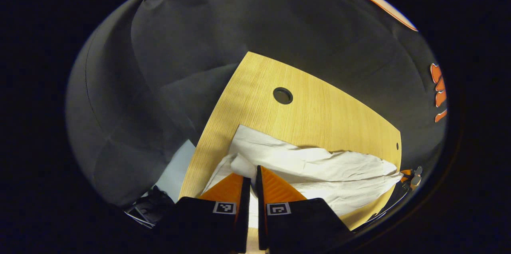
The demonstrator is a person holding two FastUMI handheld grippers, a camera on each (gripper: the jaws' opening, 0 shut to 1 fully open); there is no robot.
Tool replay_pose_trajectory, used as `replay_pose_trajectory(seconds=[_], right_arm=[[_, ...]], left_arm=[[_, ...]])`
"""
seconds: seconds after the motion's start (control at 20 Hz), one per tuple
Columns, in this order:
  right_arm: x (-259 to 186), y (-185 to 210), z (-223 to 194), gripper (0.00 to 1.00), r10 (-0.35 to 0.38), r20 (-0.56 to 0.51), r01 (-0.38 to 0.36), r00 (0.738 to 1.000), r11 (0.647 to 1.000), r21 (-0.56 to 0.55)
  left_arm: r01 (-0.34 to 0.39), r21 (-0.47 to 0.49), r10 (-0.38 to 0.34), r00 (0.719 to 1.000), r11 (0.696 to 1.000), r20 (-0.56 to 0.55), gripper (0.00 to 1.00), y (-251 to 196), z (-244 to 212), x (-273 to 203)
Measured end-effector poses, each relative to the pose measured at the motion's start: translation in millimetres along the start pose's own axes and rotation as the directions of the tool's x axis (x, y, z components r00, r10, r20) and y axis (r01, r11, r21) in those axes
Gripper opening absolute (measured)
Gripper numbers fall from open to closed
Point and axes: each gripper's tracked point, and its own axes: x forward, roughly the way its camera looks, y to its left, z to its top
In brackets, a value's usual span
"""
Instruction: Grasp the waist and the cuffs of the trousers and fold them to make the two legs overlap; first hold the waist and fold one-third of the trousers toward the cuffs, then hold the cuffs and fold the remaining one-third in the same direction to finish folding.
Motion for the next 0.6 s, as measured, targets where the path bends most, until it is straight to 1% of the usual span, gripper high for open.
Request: replay_pose_trajectory(seconds=[0.05, 0.15, 0.2, 0.25, 0.35, 0.4, 0.45, 0.5, 0.55, 0.6], right_arm=[[-0.4, 5.1, 0.3, 0.18, 0.043, 0.004, -0.043, 0.999, 0.999, 0.006], [-4.8, 8.7, 7.2, 0.22, 0.099, 0.025, -0.100, 0.995, 0.995, 0.013], [-10.4, 9.1, 13.1, 0.24, 0.123, 0.042, -0.124, 0.991, 0.992, 0.020], [-19.7, 16.6, 20.4, 0.30, 0.163, 0.068, -0.165, 0.984, 0.986, 0.020], [-40.4, 36.2, 28.7, 0.38, 0.253, 0.103, -0.254, 0.962, 0.967, -0.002], [-49.6, 38.2, 29.9, 0.41, 0.279, 0.117, -0.278, 0.953, 0.960, -0.019], [-56.1, 36.9, 29.9, 0.45, 0.271, 0.127, -0.268, 0.954, 0.963, -0.034], [-57.3, 36.3, 28.0, 0.47, 0.263, 0.130, -0.258, 0.956, 0.965, -0.052], [-55.2, 35.6, 23.8, 0.48, 0.252, 0.129, -0.245, 0.959, 0.967, -0.070], [-55.3, 28.8, 21.0, 0.59, 0.238, 0.131, -0.226, 0.962, 0.969, -0.101]], left_arm=[[0.006, -0.002, -0.006, 1.000, 1.000, 0.022, 0.17, -2.0, 3.8, -1.8], [0.004, -0.028, -0.002, 0.999, 1.000, 0.050, 0.26, -1.2, 7.0, 0.8], [0.008, -0.036, -0.006, 0.998, 0.999, 0.058, 0.33, -1.6, 7.6, -3.4], [-0.002, -0.042, 0.006, 0.997, 0.999, 0.082, 0.35, 0.6, 11.2, -7.1], [-0.020, -0.047, 0.026, 0.992, 0.999, 0.125, 0.61, 5.5, 16.3, -11.4], [-0.019, -0.042, 0.025, 0.989, 0.999, 0.145, 0.75, 3.5, 20.3, -17.4], [-0.011, -0.036, 0.017, 0.986, 0.999, 0.164, 0.84, -1.5, 22.5, -19.5], [-0.013, -0.019, 0.016, 0.984, 1.000, 0.179, 0.92, -4.2, 23.6, -26.7], [-0.025, 0.002, 0.024, 0.979, 1.000, 0.202, 0.91, -5.7, 27.2, -32.7], [-0.025, 0.020, 0.020, 0.977, 0.999, 0.213, 0.94, -9.8, 26.2, -38.3]])
